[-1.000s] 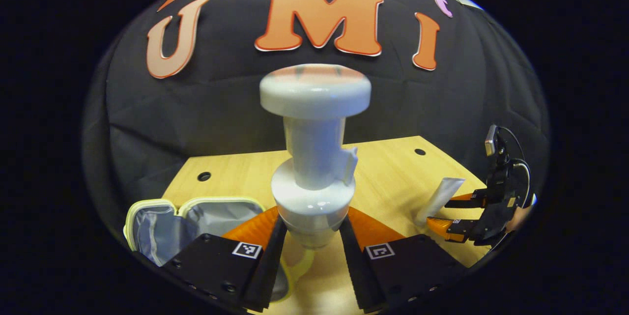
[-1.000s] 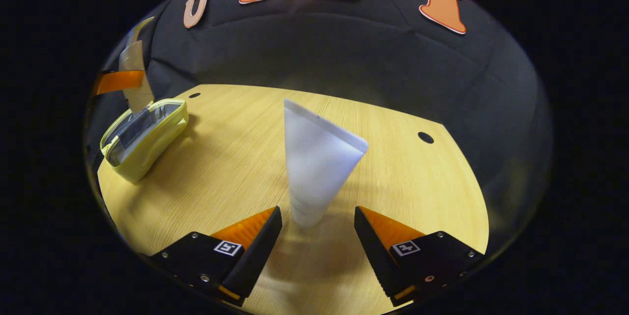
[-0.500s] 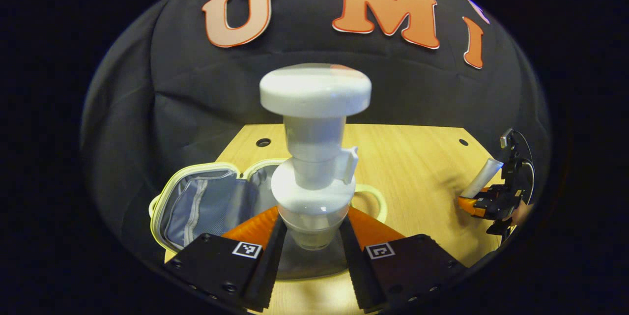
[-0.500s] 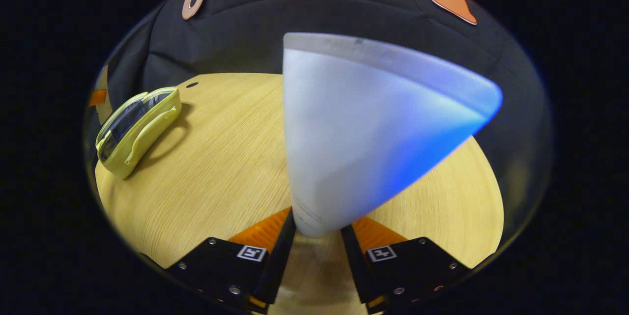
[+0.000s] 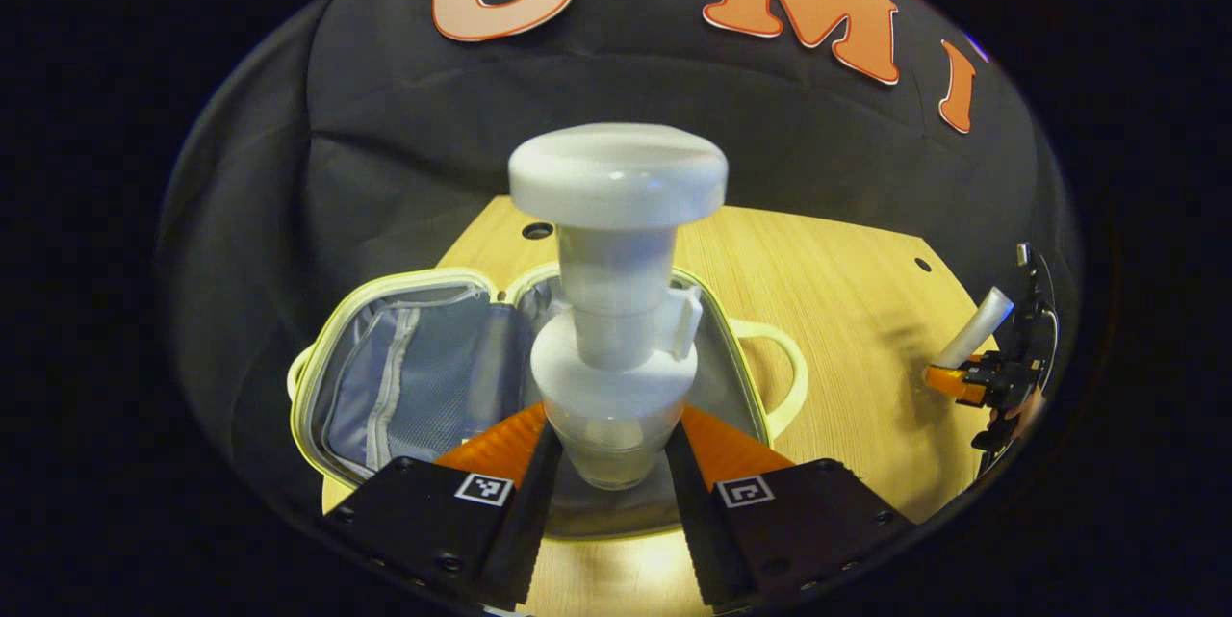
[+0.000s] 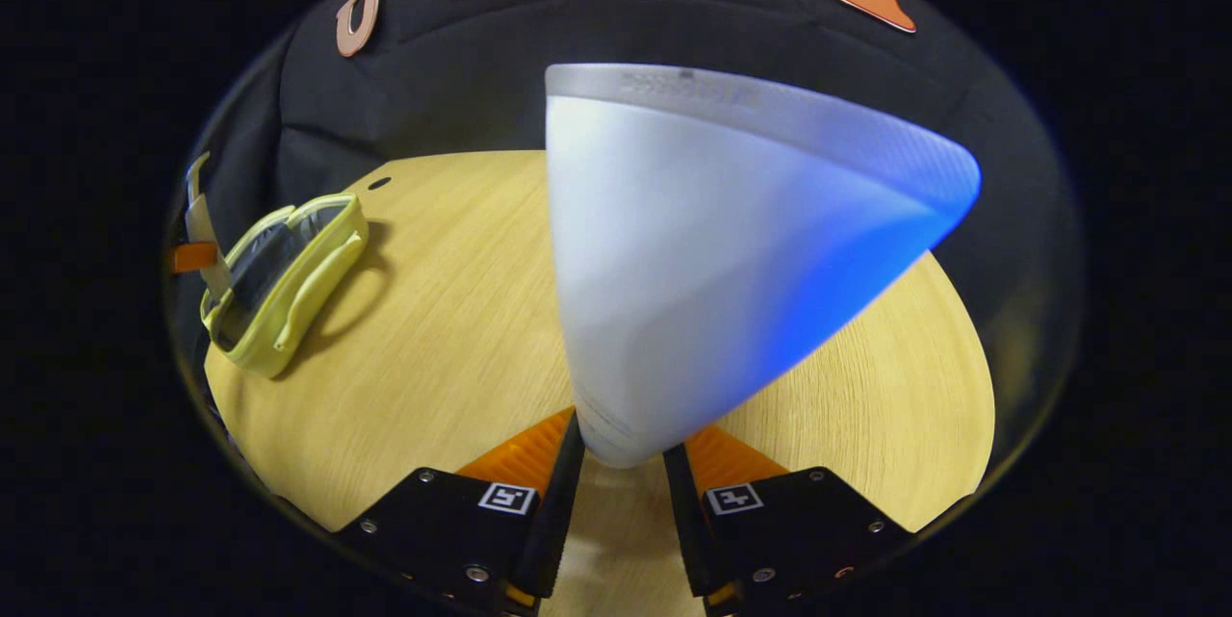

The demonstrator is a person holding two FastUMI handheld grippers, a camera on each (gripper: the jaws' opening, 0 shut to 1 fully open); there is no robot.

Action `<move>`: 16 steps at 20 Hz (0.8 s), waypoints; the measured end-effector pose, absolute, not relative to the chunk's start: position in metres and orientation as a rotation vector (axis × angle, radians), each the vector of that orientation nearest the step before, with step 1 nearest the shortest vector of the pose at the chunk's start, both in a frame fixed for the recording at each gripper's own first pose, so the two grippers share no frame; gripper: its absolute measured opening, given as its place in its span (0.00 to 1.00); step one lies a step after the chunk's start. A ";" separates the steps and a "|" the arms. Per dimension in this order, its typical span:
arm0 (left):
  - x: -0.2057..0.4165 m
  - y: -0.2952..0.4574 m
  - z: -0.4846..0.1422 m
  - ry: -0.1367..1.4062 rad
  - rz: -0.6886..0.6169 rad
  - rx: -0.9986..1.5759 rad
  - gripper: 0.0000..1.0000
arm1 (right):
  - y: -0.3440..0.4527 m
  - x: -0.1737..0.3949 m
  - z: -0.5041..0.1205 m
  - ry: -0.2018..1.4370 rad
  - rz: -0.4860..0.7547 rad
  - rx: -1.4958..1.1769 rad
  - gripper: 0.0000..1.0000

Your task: First open the suitcase, pack the skin care products into it, and then close the suitcase.

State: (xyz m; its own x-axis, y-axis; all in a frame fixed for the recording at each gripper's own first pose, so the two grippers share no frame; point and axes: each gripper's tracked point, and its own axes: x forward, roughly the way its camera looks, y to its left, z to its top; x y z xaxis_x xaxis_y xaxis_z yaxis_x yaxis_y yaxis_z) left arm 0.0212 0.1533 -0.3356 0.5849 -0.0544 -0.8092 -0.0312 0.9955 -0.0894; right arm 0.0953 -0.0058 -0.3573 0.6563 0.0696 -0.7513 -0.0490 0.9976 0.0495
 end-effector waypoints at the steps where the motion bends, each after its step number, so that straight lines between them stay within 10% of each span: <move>1: 0.020 0.153 -0.341 0.966 -0.024 -0.112 0.62 | -0.003 0.095 -0.350 0.849 0.061 0.022 0.51; 16: 0.005 0.160 -0.401 1.241 -0.164 -0.160 0.63 | 0.152 0.095 -0.261 0.792 0.225 0.086 0.50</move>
